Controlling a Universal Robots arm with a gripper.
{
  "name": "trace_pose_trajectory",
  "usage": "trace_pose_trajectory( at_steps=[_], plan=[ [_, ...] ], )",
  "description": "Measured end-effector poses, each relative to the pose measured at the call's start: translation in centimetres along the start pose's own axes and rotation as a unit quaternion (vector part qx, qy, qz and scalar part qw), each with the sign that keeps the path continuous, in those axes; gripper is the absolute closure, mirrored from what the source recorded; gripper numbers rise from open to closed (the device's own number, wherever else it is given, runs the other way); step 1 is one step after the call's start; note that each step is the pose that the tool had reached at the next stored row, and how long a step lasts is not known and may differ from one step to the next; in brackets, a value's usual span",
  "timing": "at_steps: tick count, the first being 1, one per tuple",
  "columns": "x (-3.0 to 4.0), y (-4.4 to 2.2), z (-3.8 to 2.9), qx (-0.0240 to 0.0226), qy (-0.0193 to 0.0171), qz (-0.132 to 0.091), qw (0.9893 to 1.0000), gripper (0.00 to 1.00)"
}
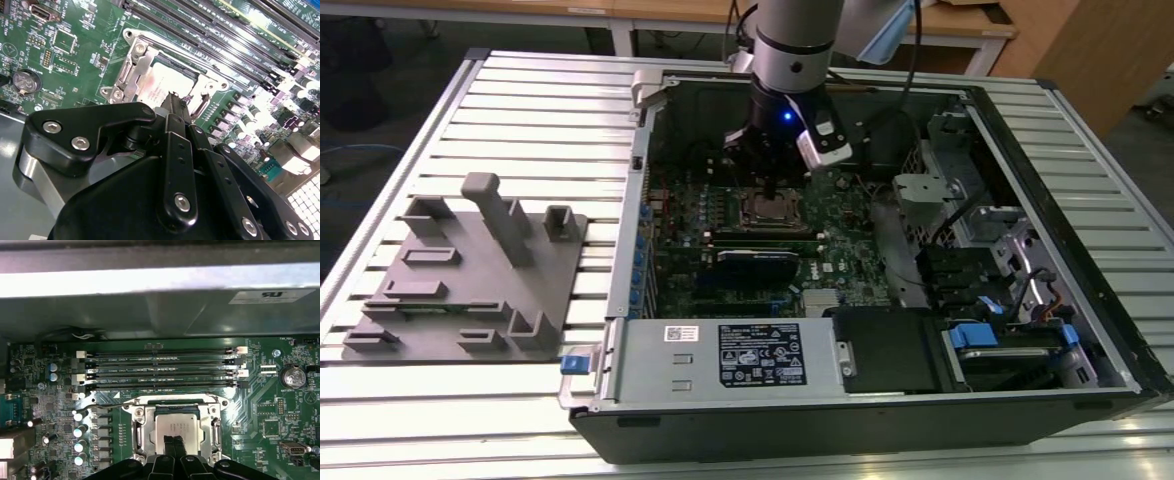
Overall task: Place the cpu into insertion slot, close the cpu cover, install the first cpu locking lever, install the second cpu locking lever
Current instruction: 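Install the first cpu locking lever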
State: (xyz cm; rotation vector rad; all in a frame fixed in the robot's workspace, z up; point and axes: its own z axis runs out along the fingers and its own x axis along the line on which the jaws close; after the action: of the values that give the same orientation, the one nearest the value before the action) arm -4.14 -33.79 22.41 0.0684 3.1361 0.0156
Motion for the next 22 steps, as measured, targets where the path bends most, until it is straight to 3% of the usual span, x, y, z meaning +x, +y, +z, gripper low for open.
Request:
trace_pose_trajectory(
  at_steps=[22],
  plan=[
    [1.73,-0.08,-0.01,-0.0001,0.0000,0.000,1.0000,0.90]
  ],
)
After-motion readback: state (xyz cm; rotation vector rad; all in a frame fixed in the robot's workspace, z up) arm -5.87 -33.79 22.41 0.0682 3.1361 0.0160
